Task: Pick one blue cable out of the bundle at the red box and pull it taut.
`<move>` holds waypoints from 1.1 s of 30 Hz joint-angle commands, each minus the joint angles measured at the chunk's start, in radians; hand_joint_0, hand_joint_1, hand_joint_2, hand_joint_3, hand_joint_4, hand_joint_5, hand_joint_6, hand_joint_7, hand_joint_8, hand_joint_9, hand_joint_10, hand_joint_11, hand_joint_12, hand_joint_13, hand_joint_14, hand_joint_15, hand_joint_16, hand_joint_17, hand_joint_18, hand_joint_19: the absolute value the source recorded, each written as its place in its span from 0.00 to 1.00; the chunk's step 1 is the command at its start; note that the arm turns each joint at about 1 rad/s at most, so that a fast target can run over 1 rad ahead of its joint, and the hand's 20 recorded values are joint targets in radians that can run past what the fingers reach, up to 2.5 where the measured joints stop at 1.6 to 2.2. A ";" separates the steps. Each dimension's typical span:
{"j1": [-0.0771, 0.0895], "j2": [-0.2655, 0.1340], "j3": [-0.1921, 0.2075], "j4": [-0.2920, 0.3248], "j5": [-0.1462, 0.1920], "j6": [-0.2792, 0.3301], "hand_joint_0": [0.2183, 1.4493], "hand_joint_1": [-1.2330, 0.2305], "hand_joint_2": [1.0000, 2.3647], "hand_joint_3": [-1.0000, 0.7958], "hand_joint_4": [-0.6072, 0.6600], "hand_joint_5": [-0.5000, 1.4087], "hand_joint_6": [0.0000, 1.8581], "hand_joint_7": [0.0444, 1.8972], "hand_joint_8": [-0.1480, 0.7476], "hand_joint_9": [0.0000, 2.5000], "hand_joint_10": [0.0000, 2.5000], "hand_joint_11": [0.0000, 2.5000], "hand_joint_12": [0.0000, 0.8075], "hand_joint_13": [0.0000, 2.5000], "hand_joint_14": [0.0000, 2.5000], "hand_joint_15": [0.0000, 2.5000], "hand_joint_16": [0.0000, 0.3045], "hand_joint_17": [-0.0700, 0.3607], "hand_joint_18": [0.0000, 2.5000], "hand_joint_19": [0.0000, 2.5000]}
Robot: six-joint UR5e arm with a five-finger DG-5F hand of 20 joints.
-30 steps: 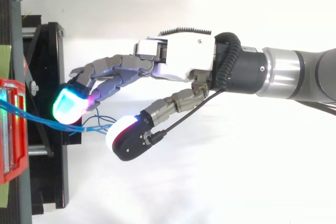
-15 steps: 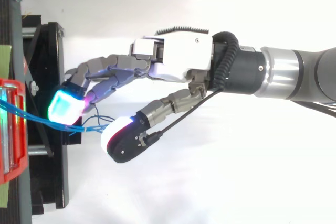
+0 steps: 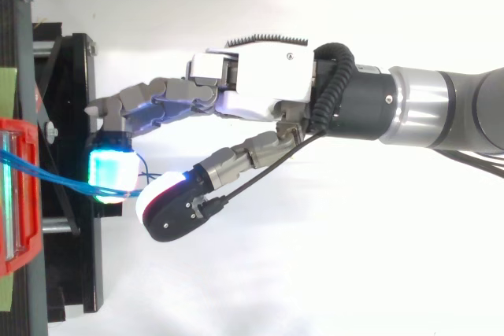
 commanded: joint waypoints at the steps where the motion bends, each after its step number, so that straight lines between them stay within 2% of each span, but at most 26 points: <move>1: 0.000 0.000 0.000 -0.002 0.000 0.000 0.33 0.33 0.01 0.36 0.66 0.19 0.33 0.55 0.50 0.13 0.00 0.07 0.42 0.03 0.00 0.04 0.17 0.44 0.03 0.07; 9: -0.001 0.000 0.000 -0.002 0.000 0.001 0.33 0.34 0.01 0.37 0.66 0.18 0.37 0.51 0.50 0.13 0.00 0.07 0.43 0.04 0.00 0.04 0.17 0.44 0.03 0.07; 10: 0.000 0.000 0.000 -0.002 0.000 -0.002 0.33 0.33 0.01 0.37 0.66 0.19 0.35 0.56 0.51 0.14 0.00 0.06 0.43 0.05 0.00 0.03 0.17 0.44 0.05 0.06; 12: 0.000 0.000 0.000 -0.002 0.002 -0.002 0.33 0.33 0.01 0.37 0.65 0.19 0.36 0.55 0.51 0.15 0.00 0.07 0.43 0.05 0.00 0.03 0.17 0.44 0.05 0.06; 13: 0.000 0.000 -0.001 -0.002 0.003 -0.002 0.33 0.34 0.01 0.37 0.65 0.18 0.38 0.50 0.50 0.14 0.00 0.07 0.42 0.04 0.00 0.04 0.17 0.44 0.03 0.07; 14: 0.003 0.000 0.000 -0.002 0.003 -0.002 0.33 0.32 0.01 0.38 0.65 0.19 0.36 0.53 0.51 0.15 0.00 0.06 0.43 0.05 0.00 0.03 0.17 0.44 0.05 0.06; 15: 0.003 0.000 0.000 -0.004 0.003 -0.002 0.34 0.34 0.01 0.38 0.65 0.18 0.39 0.49 0.50 0.14 0.00 0.08 0.43 0.04 0.00 0.04 0.17 0.44 0.04 0.07; 16: 0.005 0.000 0.000 -0.004 0.003 -0.003 0.34 0.32 0.01 0.38 0.65 0.19 0.37 0.53 0.51 0.15 0.00 0.07 0.43 0.05 0.00 0.03 0.17 0.44 0.05 0.06; 22: 0.005 0.000 -0.001 -0.004 0.006 -0.007 0.34 0.32 0.01 0.42 0.64 0.18 0.39 0.51 0.51 0.15 0.00 0.07 0.43 0.05 0.00 0.03 0.17 0.44 0.05 0.06; 27: 0.006 0.000 0.000 0.003 0.006 -0.007 0.30 0.34 0.01 0.34 0.66 0.18 0.38 0.49 0.50 0.13 0.00 0.08 0.43 0.04 0.00 0.04 0.17 0.44 0.03 0.08; 33: 0.008 -0.002 0.000 0.004 0.022 -0.010 0.27 0.36 0.00 0.29 0.67 0.19 0.32 0.56 0.51 0.13 0.00 0.08 0.44 0.04 0.00 0.04 0.18 0.45 0.03 0.08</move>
